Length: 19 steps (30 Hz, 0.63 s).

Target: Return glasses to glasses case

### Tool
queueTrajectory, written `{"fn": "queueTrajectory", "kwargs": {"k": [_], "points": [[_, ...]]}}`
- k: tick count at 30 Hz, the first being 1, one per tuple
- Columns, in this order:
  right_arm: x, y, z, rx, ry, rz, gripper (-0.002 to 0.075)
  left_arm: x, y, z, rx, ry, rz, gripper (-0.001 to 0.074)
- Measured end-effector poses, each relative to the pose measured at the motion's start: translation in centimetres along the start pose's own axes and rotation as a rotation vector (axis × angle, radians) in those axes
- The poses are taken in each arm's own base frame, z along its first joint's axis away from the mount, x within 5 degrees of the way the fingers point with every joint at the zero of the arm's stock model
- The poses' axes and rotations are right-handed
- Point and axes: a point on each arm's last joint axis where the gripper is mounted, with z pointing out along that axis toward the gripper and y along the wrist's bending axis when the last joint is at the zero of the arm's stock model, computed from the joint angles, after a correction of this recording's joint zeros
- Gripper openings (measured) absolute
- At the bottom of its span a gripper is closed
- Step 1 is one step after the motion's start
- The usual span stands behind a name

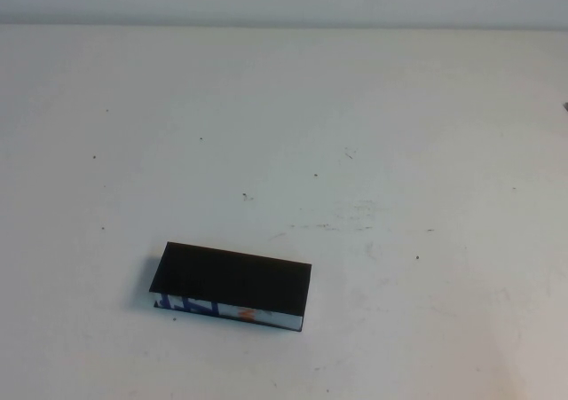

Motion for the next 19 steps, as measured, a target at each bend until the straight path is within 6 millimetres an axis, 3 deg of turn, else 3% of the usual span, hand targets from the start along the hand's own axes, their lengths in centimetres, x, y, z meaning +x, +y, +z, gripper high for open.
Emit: {"fn": "queueTrajectory", "kwargs": {"k": [3, 9, 19], "points": [[0.0, 0.0, 0.0, 0.0, -0.002, 0.0, -0.0014, 0.6, -0.5, 0.0, 0.047, 0.068, 0.042, 0.0], [0.0, 0.0, 0.0, 0.0, -0.002, 0.0, -0.0014, 3.6, -0.5, -0.8, -0.008, 0.413, -0.063, 0.0], [0.0, 0.0, 0.0, 0.0, -0.002, 0.0, -0.0014, 3.9, -0.3, -0.9, -0.051, 0.447, -0.067, 0.0]]}}
